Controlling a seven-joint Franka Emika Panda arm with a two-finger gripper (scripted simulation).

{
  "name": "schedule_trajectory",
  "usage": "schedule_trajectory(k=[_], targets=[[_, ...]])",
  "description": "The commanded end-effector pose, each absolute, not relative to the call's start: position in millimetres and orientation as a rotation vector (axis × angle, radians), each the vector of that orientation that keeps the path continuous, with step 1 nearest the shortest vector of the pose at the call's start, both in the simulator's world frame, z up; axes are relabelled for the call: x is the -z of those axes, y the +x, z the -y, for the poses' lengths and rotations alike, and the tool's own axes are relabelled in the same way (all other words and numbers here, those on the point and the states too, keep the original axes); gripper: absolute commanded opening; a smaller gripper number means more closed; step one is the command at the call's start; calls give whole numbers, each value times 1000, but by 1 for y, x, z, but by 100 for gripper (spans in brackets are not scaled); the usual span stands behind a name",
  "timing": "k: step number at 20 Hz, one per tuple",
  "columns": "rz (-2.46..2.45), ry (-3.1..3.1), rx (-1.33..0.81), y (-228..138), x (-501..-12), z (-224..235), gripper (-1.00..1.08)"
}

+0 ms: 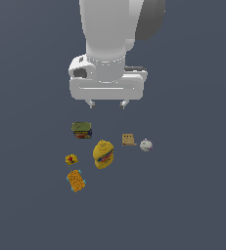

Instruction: Pick up a designated object from a clutter of objects.

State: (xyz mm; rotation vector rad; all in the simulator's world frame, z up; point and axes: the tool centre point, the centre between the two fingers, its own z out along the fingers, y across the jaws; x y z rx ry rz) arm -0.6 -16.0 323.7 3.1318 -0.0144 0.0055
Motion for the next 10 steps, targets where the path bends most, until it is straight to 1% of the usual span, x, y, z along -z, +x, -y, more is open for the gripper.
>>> schedule_trajectory(k=[1,10], targets=[[14,3132,-5,-1,-324,16,100],[-2,3110,-19,0,-323,35,100]])
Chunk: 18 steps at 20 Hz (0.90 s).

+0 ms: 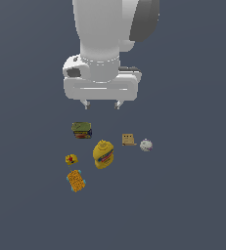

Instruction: Pick up a designated object from a clutter of objects.

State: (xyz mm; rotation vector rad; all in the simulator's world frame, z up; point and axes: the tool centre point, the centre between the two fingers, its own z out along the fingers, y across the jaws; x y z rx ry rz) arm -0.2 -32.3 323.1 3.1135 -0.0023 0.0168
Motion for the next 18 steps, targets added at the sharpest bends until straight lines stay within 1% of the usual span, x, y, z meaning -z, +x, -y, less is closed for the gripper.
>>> schedule_trajectory(k=[1,10,18], targets=[[-4,3109,-19,0,-323,36,100],[99,3122,-16,7,-310,42,100],[405,3128,-7,26,-271,64,100]])
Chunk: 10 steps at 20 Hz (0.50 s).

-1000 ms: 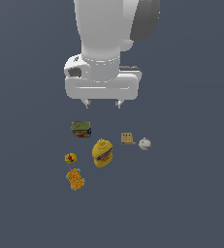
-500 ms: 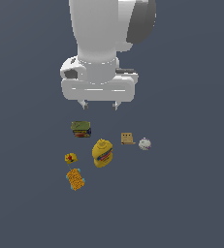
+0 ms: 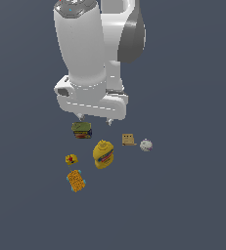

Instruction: Pick up a designated object from a clutter of objects.

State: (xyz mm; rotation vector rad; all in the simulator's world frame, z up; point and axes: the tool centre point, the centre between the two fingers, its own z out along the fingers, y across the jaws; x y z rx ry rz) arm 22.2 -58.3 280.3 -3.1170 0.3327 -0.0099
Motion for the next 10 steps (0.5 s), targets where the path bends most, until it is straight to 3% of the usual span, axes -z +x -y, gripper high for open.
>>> schedule_trajectory(k=[1,10], targets=[[-453,-3092,5,29,-264,68,100],[-1001,-2938,-13,50,-186,117,100]])
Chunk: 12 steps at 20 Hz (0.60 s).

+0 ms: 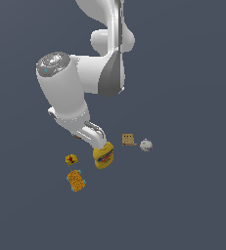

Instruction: Pick up a designated object from a clutter of objects.

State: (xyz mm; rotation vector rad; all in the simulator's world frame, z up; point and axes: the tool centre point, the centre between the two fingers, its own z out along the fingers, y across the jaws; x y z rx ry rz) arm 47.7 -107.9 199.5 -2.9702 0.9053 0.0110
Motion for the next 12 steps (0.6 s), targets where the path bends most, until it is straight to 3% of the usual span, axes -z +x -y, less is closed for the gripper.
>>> schedule_trajectory(k=[1,12], targets=[[-1062,-2917,-14,52,-176,123,100],[-1582,-2699,-8,53,-96,181,100]])
